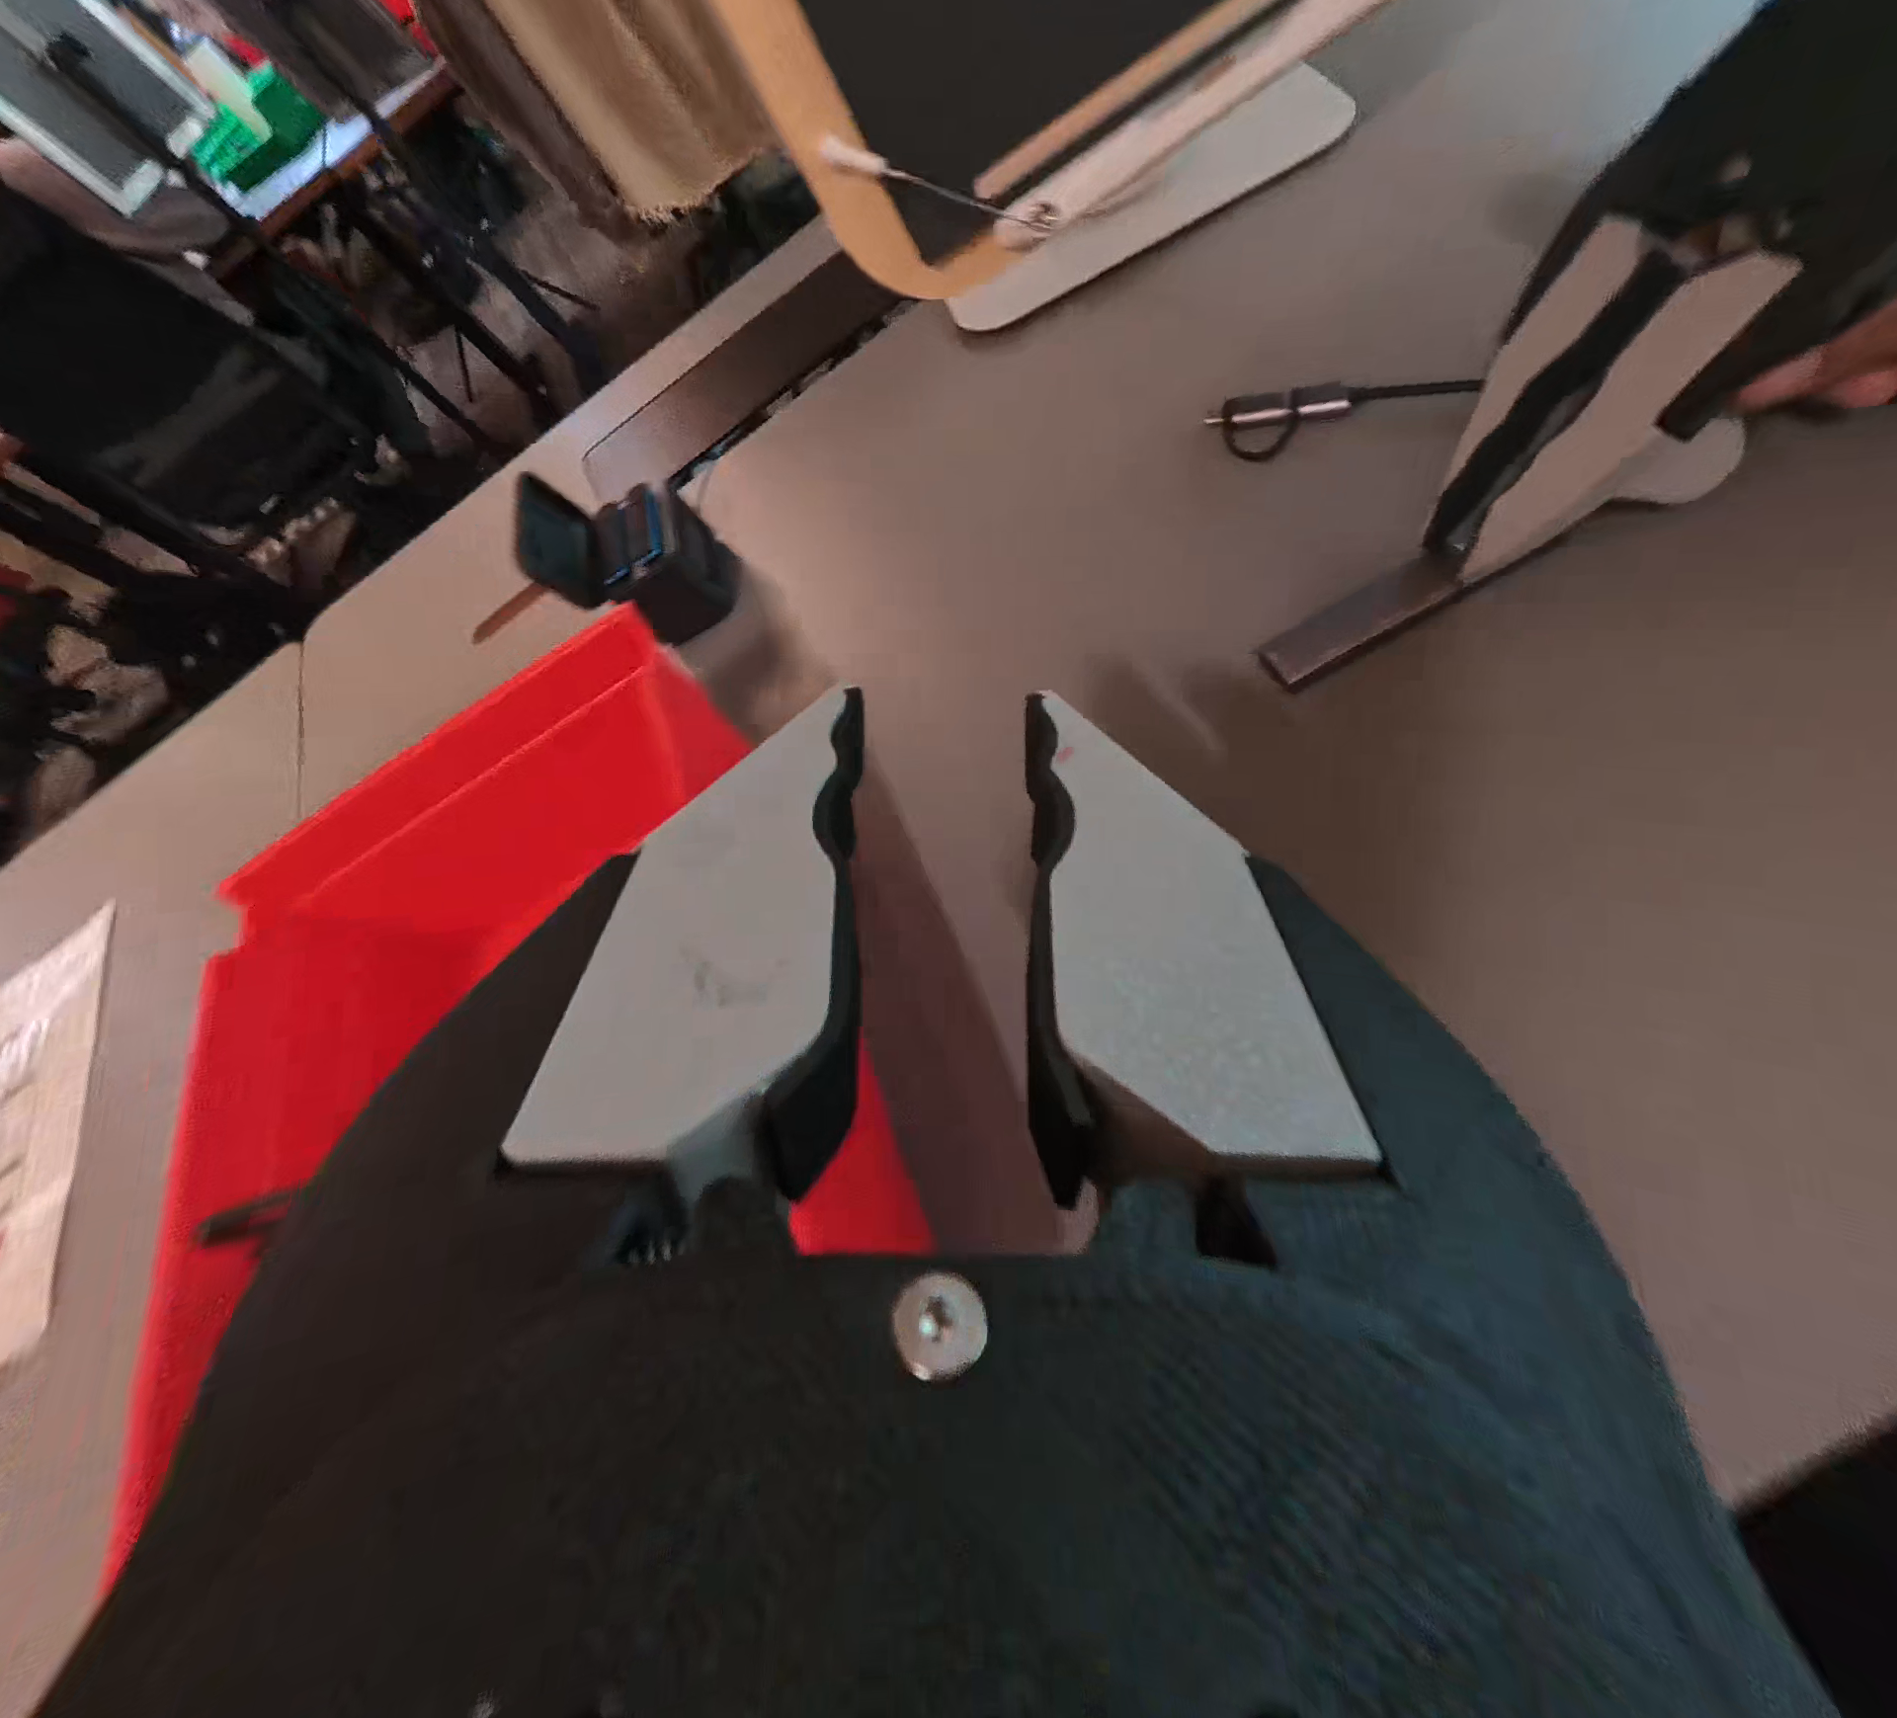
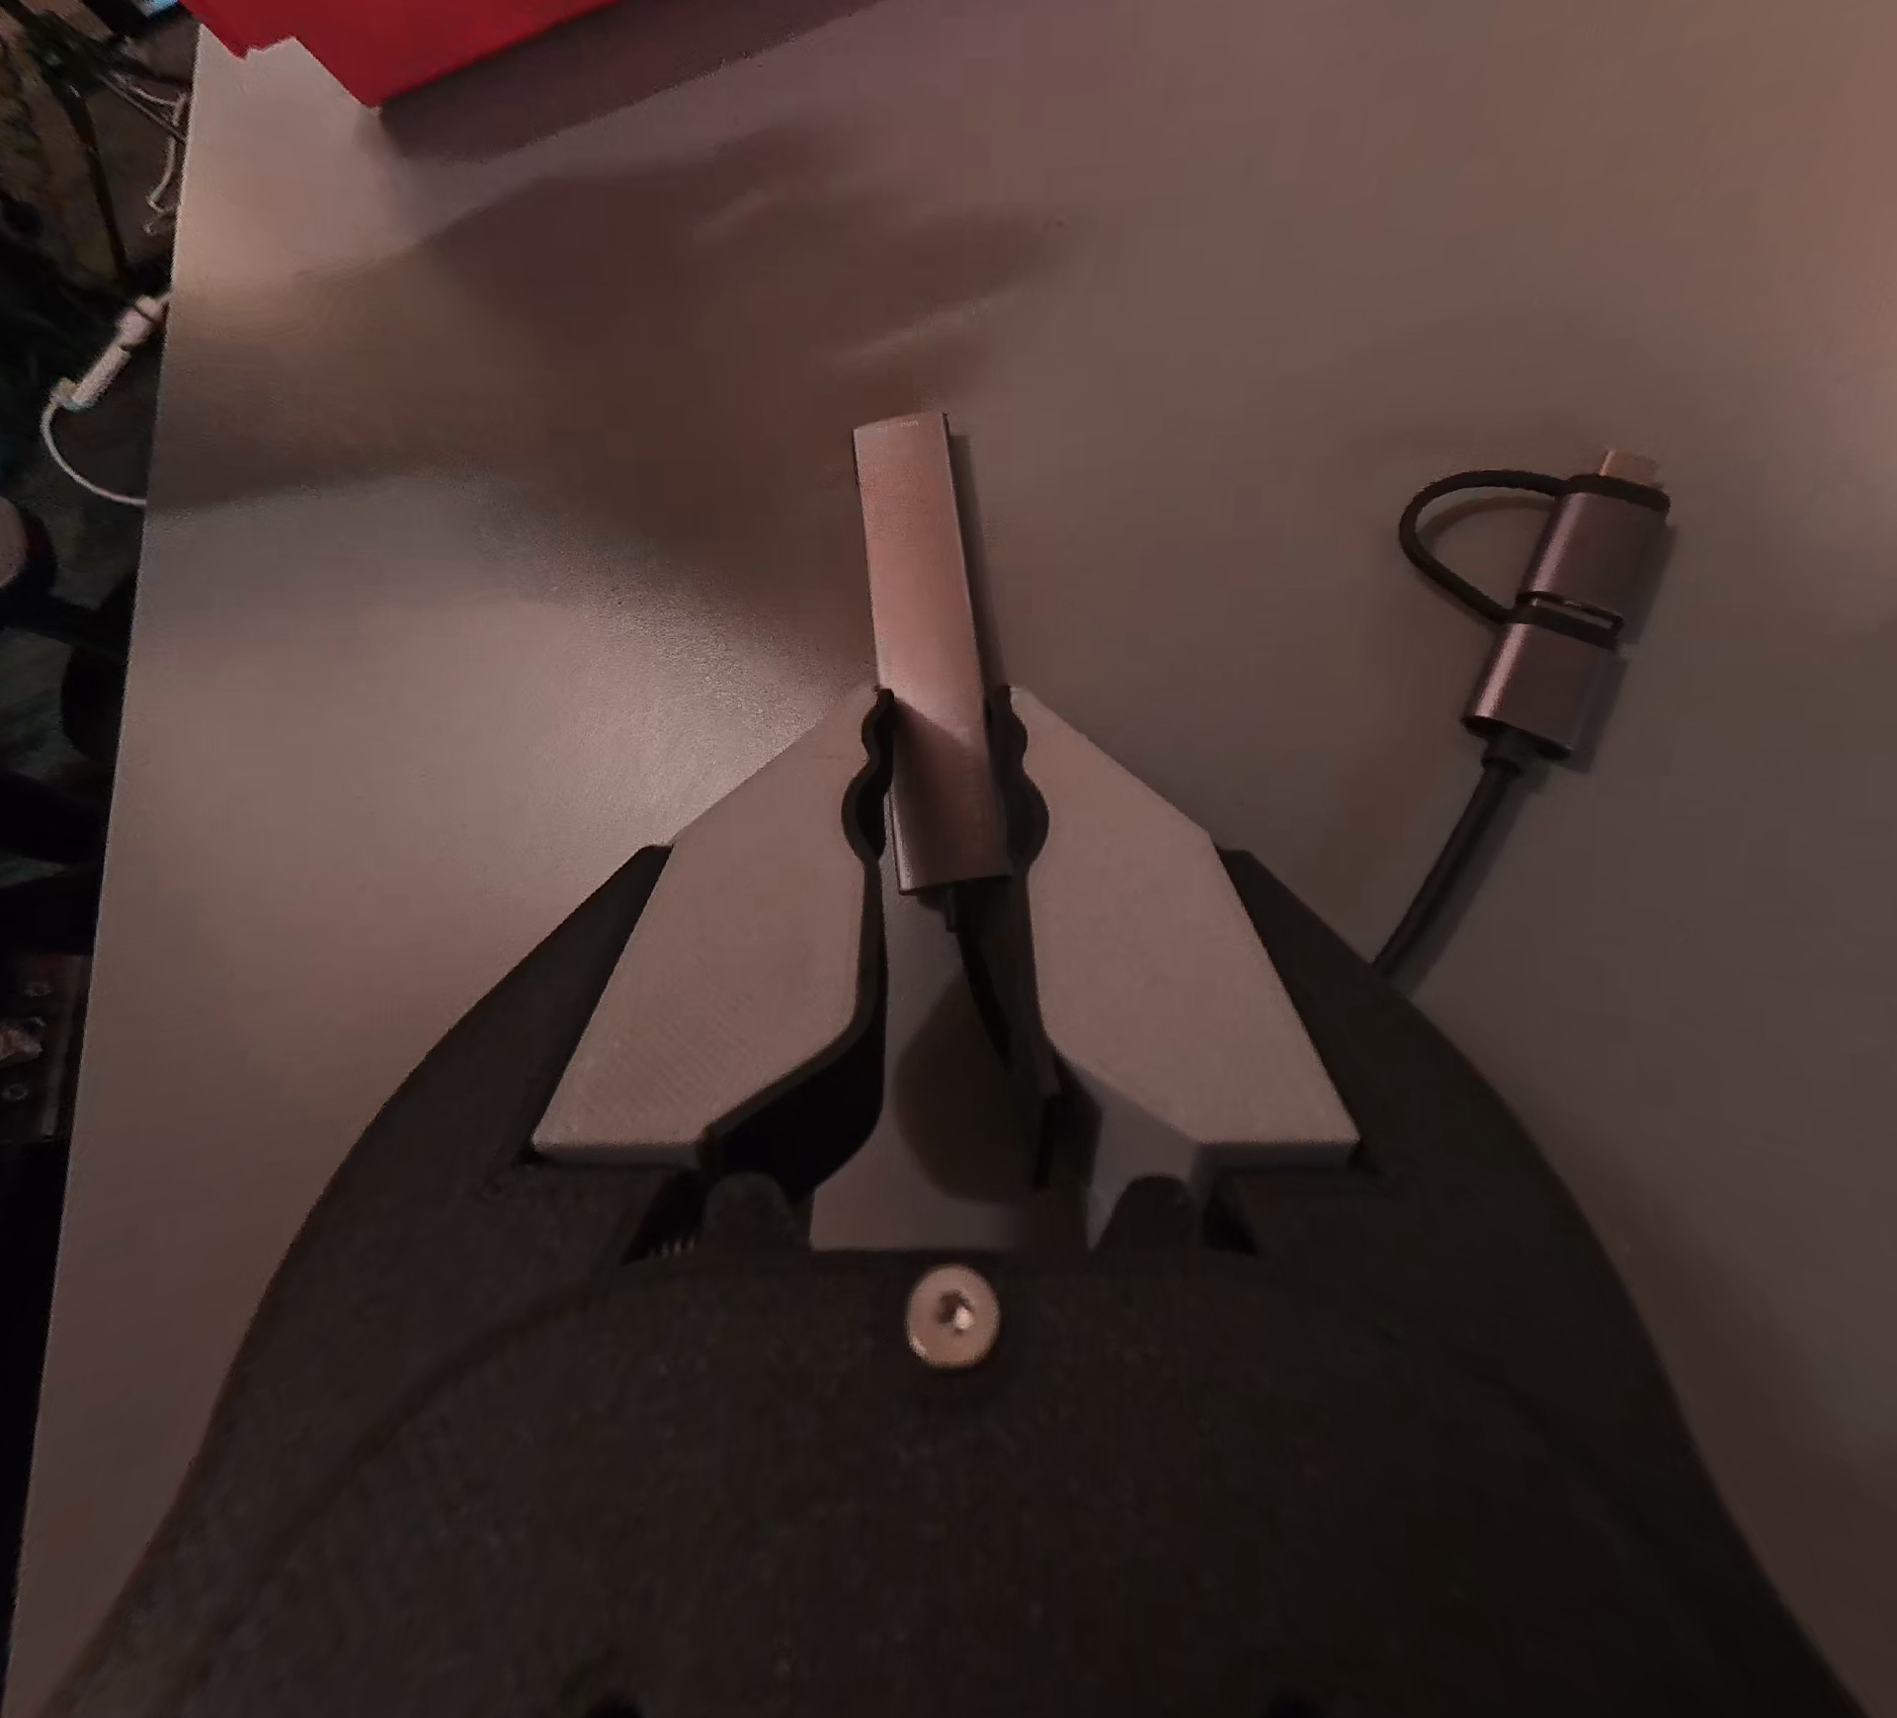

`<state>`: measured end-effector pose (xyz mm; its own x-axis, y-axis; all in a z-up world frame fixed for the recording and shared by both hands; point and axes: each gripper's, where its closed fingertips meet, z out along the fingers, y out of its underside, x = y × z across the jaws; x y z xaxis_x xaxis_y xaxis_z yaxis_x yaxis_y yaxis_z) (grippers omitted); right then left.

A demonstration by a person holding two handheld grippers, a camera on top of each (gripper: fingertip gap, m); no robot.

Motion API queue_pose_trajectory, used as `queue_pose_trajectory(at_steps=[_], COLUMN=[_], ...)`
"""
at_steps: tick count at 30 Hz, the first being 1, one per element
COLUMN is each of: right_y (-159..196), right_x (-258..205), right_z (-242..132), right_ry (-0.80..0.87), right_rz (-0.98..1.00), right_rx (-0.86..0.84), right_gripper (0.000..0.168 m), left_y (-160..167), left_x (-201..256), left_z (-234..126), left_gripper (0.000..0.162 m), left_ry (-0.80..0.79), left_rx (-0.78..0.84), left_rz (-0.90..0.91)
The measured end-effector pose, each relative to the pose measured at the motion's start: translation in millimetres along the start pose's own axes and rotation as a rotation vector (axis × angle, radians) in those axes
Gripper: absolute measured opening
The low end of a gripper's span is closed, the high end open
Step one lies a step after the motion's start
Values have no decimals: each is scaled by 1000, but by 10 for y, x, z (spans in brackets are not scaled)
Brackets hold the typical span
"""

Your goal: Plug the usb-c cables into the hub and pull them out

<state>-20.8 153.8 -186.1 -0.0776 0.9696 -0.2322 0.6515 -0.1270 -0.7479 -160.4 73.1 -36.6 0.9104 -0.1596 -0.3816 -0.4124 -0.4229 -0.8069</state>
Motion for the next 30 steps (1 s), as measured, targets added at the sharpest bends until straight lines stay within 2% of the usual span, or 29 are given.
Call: queue_pose_trajectory(at_steps=[3,6,8,10,11,14,15,18,23,25,27,30], right_y=[0,2,3,2,3,3,4,7,7,7,8,9], right_x=[3,2,1,2,2,1,0,-2,-1,-1,-2,-1], right_z=[-1,2,3,4,3,4,4,5,5,6,7,7], right_ry=[1,7,8,7,7,10,12,17,10,11,13,16], right_rz=[3,-7,-9,-6,-6,-11,-13,-19,-11,-12,-15,-18], right_rx=[0,-2,-2,-2,-2,-2,-3,-4,-4,-4,-4,-4], right_gripper=[15,15,15,15,15,15,15,15,15,15,15,15], left_y=[205,765,1186,1594,1747,1925,1921,1555,496,69,-331,-826], left_x=[-570,-873,-859,-890,-883,-859,-915,-1264,-2118,-2317,-2385,-2174], left_z=[-349,-476,-478,-470,-470,-481,-507,-629,-1105,-1293,-1437,-1500], left_gripper=[34,37,38,42,40,3,3,3,2,2,2,1], left_ry=[-42,-27,60,76,87,136,124,16,-301,-375,-400,-343], left_rx=[-68,-204,-307,-424,-469,-507,-518,-425,-219,-154,-92,-11], left_rz=[-77,-109,-170,-213,-219,-191,-180,-164,-69,-32,-13,26])
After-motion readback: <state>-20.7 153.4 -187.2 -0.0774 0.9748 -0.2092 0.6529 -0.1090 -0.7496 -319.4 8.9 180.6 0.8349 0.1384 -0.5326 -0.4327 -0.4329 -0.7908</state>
